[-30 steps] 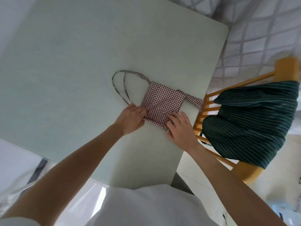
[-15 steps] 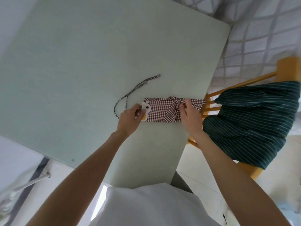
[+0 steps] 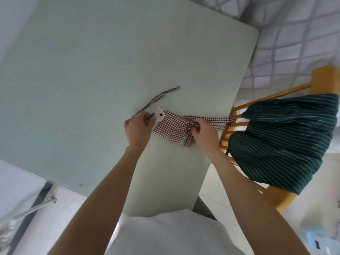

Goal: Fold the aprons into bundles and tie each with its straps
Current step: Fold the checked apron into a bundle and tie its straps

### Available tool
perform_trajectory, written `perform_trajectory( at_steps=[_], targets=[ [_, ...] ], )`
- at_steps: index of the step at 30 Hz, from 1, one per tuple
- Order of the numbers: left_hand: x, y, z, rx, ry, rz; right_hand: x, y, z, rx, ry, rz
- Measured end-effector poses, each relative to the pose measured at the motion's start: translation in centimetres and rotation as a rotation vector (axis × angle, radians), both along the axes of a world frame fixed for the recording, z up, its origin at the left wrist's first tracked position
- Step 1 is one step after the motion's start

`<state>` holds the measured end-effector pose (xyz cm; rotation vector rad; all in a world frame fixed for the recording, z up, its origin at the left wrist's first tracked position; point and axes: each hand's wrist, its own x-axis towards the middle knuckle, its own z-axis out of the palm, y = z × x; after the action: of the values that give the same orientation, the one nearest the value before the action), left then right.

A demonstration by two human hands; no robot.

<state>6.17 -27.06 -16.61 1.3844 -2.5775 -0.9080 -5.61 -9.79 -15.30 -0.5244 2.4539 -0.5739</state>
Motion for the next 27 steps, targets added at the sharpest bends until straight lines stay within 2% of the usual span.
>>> perform_trajectory(
  at_steps=[2, 4, 6, 8, 10, 11, 14, 16, 17, 21, 24, 27],
  targets=[
    [1.2, -0.5, 0.2, -0.127, 0.102, 0.026, 1.9, -0.2, 0.1, -0.037, -0.1, -0.027],
    [2.6, -0.6, 0.7, -0.134, 0.204, 0.08, 4.1, -0.3, 0.0, -0.067, -0.185, -0.062],
    [4.3, -0.2, 0.8, -0.024, 0.248, 0.105, 5.9, -0.5, -0.1, -0.077, -0.293, -0.093],
    [5.8, 0.3, 0.7, 0.173, 0.23, 0.117, 6.7, -0.6, 0.0, -0.027, -0.343, -0.082],
    [6.7, 0.9, 0.4, 0.322, 0.203, 0.112, 6.7, -0.6, 0.4, 0.033, -0.227, -0.026],
    [7.0, 1.2, 0.4, 0.327, 0.203, 0.108, 6.6, -0.6, 0.7, 0.017, -0.128, -0.013],
    [6.8, 2.0, 0.7, 0.132, 0.225, 0.156, 5.8, -1.5, 1.2, -0.229, 0.089, 0.076],
    [6.3, 2.2, 1.3, 0.024, 0.228, 0.214, 5.3, -2.9, 0.9, -0.275, 0.163, 0.239],
    [6.1, 2.1, 1.5, 0.033, 0.233, 0.232, 5.1, -3.7, 0.7, -0.249, 0.188, 0.311],
    [6.3, 2.2, 1.4, 0.264, 0.164, 0.175, 4.5, -5.5, 0.0, -0.123, 0.169, 0.397],
    [6.5, 2.3, 1.2, 0.299, 0.075, 0.087, 4.4, -5.7, -0.3, -0.123, 0.094, 0.38],
    [6.1, 2.2, 1.2, 0.356, 0.069, 0.1, 4.7, -5.5, -0.6, -0.146, 0.044, 0.374]
  ],
)
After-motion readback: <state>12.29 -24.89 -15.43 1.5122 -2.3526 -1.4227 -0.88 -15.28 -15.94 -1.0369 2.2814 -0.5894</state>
